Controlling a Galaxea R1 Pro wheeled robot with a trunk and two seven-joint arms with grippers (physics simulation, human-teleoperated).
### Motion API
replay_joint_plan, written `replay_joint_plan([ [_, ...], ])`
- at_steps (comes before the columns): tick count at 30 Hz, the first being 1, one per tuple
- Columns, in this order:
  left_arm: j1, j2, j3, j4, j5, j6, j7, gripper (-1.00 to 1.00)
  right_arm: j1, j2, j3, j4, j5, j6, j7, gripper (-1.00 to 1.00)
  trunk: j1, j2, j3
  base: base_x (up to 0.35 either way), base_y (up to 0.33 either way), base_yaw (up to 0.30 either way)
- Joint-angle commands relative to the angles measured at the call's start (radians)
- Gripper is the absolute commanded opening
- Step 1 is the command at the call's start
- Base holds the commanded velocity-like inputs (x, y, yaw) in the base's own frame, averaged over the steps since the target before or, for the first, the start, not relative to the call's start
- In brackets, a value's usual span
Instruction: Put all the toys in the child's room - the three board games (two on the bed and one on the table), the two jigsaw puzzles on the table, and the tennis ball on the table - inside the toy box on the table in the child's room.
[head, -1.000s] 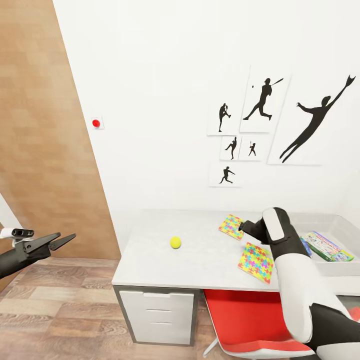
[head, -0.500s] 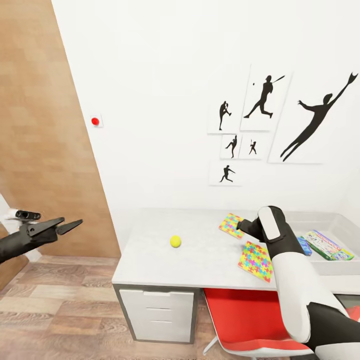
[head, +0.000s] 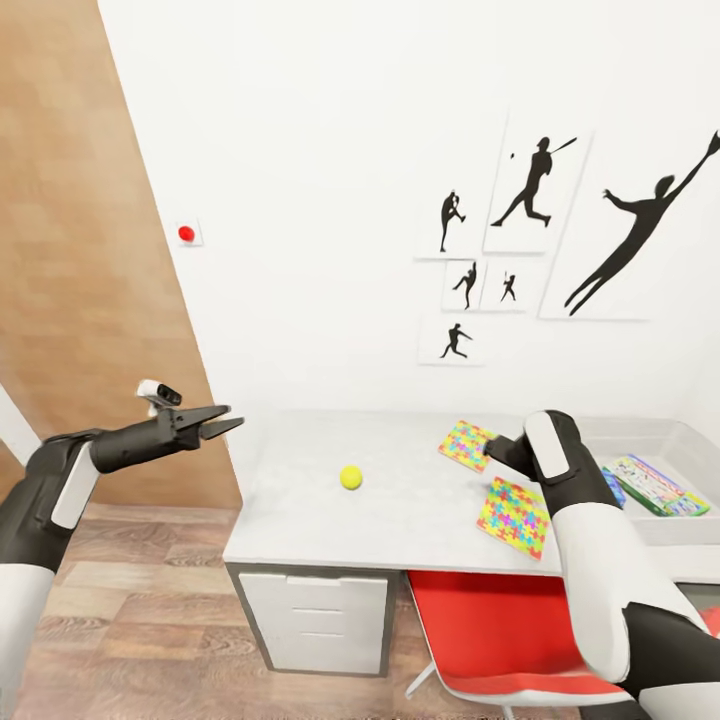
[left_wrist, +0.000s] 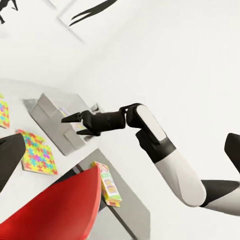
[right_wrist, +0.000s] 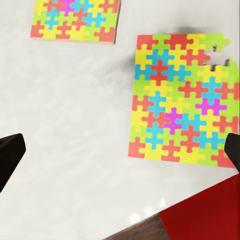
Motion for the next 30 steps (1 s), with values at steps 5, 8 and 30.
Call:
replay_joint_plan([
  [5,-0.004,-0.004,0.001,0.009,0.003,0.009,0.032,1.0,-0.001,-0.015,-0.001,0.005,-0.014,-0.025,-0.009,1.0,0.001,-0.002,-0.011,0.157,0.0,0.0],
  [8,-0.004,-0.005,0.001,0.01,0.003,0.008,0.047,1.0,0.0,-0.02,0.0,0.006,-0.014,-0.033,-0.008,1.0,0.001,-0.002,-0.016,0.214,-0.023,0.0],
  [30,-0.004,-0.005,-0.002,0.011,0.001,0.007,0.057,1.0,0.001,-0.054,-0.002,0.05,-0.013,-0.065,-0.008,1.0,0.001,-0.002,-0.052,0.107,-0.011,0.0],
])
